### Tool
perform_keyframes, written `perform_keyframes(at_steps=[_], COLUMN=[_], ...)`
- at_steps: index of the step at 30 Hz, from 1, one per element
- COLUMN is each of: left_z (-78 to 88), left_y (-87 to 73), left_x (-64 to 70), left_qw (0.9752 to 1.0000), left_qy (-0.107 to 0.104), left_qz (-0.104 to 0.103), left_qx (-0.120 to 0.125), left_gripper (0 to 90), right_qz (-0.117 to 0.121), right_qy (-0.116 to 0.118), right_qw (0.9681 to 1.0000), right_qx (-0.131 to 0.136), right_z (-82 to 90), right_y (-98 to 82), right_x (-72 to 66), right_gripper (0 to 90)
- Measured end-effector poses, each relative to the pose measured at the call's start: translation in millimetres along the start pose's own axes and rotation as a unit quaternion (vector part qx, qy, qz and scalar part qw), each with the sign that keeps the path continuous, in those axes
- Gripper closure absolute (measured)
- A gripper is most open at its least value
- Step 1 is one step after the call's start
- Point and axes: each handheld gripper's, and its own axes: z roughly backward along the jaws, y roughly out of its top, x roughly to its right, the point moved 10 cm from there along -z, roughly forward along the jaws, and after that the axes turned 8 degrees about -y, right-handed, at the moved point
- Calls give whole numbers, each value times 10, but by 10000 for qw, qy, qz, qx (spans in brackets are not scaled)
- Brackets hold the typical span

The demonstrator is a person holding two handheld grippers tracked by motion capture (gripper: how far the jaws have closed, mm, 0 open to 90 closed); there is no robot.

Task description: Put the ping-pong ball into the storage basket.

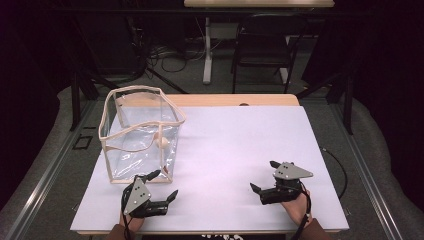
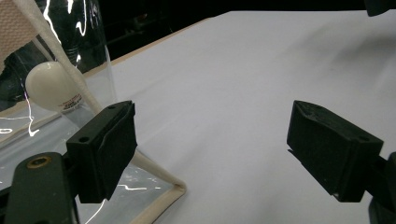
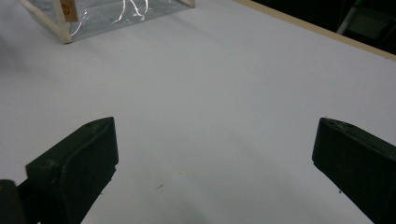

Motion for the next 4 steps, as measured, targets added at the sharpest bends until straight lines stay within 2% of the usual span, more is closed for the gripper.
perform_keyframes(at_steps=[1, 4], left_z=[-4, -10], left_y=[1, -2], left_x=[7, 12], left_qw=[10000, 10000], left_qy=[-20, -30], left_qz=[-32, -32], left_qx=[-19, -36], left_gripper=[159, 159], right_qz=[-59, -13], right_qy=[-75, -198], right_qw=[9999, 9996], right_qx=[133, 210], right_z=[54, 91], right_y=[15, 16], right_x=[18, 26], right_gripper=[0, 0])
